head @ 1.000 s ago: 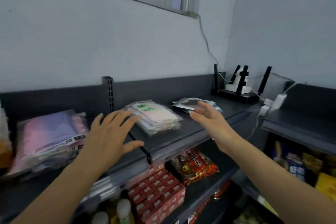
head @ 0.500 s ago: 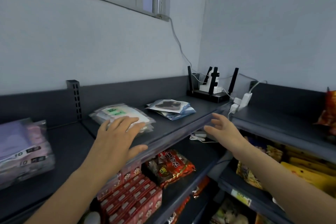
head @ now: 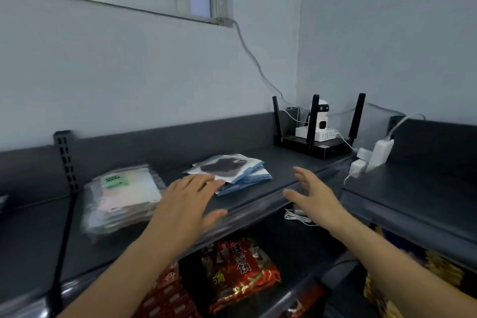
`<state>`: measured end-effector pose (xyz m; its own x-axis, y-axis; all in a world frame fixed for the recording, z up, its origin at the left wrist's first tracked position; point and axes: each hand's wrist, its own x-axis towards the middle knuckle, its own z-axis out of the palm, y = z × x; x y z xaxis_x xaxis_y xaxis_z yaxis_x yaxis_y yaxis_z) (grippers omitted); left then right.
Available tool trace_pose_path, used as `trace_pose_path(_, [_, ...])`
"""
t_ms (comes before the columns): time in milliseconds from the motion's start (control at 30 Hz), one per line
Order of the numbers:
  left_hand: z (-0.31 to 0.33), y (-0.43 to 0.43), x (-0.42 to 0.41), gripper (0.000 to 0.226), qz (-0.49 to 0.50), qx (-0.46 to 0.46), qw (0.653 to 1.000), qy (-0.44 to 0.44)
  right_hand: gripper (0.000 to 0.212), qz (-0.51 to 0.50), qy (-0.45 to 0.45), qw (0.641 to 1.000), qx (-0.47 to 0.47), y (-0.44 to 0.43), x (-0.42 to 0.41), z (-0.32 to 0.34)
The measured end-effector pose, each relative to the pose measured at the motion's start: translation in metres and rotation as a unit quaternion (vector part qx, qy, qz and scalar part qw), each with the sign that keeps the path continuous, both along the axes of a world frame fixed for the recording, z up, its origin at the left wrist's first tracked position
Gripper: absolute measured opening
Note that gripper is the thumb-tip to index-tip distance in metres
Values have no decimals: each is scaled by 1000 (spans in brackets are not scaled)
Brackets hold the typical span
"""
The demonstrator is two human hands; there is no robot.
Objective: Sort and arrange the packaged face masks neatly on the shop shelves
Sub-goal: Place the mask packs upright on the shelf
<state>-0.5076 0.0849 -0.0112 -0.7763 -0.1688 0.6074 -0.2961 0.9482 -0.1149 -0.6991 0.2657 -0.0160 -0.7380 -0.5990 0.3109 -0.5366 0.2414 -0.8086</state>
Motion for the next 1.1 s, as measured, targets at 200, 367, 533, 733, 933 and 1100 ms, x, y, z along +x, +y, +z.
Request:
trace_pose_path(200, [-2,3,-80,67,71,47,996,-27,65,39,41,998,38,3,-62,-14])
trace_pose_path(367, [-1,-13,-127,75,161,51,981,-97,65,50,46,997,40,-4,-95,-18])
trace_pose_path(533, [8,-36,-166,92,232,142,943,-194,64,64,30,997,25,-24,-114,-22])
trace_pose_path(733, [20,-77,-190,107,195,247,898,-307,63,79,57,995,36,-54,-130,-11])
trace_pose_path(933, [28,-101,-192,93,162,263,887,-342,61,79,52,994,55,-93,-140,-5])
trace_pose_path(1100, [35,-117,-191,77,141,303,887,-317,71,96,34,990,97,-121,-137,-12])
